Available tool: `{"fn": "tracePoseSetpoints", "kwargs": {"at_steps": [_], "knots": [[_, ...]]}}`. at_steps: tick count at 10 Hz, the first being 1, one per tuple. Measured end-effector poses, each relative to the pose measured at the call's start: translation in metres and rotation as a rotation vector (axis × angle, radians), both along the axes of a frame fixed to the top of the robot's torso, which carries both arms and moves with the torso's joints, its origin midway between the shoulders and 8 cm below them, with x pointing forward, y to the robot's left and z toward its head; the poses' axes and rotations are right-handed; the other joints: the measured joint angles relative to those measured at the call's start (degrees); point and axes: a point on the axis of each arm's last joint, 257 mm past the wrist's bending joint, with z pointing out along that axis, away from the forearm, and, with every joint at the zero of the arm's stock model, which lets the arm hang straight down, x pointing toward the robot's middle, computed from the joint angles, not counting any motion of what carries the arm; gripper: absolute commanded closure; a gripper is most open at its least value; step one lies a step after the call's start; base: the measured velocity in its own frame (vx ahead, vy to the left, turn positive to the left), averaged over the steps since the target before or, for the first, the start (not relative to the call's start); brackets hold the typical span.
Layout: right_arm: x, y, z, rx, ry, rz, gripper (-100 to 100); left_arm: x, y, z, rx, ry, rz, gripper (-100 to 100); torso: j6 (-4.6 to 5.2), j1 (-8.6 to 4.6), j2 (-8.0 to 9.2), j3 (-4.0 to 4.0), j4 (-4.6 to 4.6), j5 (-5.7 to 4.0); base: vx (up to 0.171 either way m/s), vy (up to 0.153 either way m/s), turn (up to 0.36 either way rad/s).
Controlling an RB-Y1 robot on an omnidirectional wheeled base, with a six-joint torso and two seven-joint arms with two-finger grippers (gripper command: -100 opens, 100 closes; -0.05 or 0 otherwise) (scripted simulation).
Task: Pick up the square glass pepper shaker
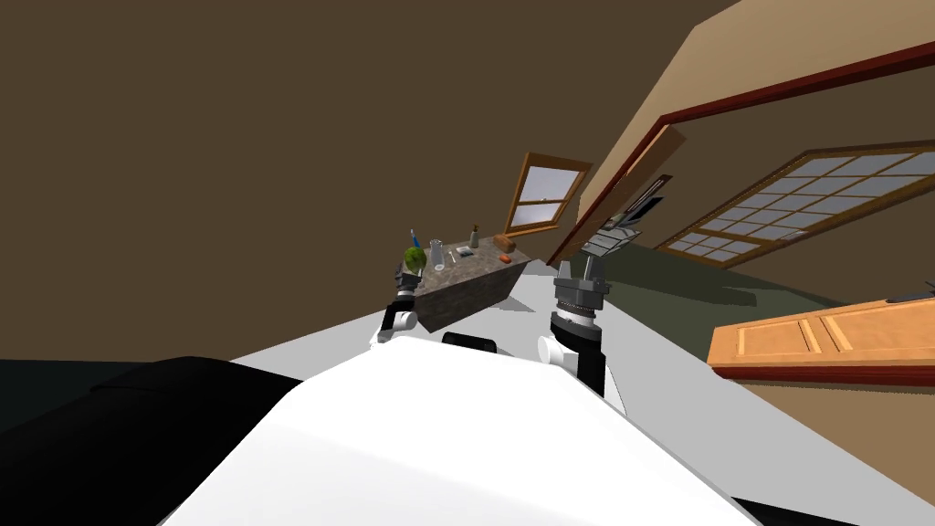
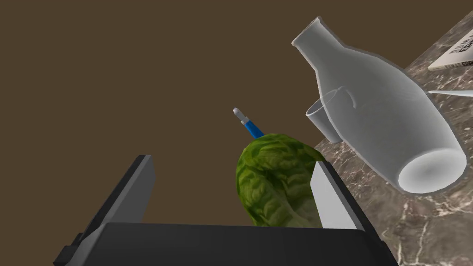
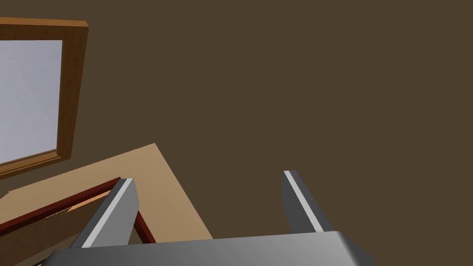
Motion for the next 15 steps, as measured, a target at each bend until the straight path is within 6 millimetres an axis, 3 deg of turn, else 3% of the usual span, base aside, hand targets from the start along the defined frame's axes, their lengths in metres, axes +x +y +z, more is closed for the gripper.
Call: {"fn": "tracePoseSetpoints", "kwargs": {"at_steps": [8, 11, 14, 15], "knots": [[0.000, 0.000, 0.000, 0.000, 0.000, 0.000, 0, 0.001, 0.024, -0.091, -0.335, 0.091, 0.052, -100, 0.00, 0.08, 0.03, 0.02, 0.01, 0.01, 0.041, -0.041, 0.078], [0.000, 0.000, 0.000, 0.000, 0.000, 0.000, 0, -0.004, 0.019, -0.128, -0.478, 0.112, 0.085, -100, 0.01, 0.17, 0.12, 0.07, 0.03, 0.03, 0.011, -0.004, 0.055], [0.000, 0.000, 0.000, 0.000, 0.000, 0.000, 0, -0.008, 0.005, -0.149, -0.597, 0.113, 0.115, -100, 0.01, 0.22, 0.18, 0.10, 0.04, 0.04, 0.001, 0.006, 0.023], [0.000, 0.000, 0.000, 0.000, 0.000, 0.000, 0, -0.008, 0.004, -0.149, -0.600, 0.113, 0.116, 0, 0.02, 0.22, 0.18, 0.11, 0.04, 0.03, 0.000, 0.000, 0.000]]}}
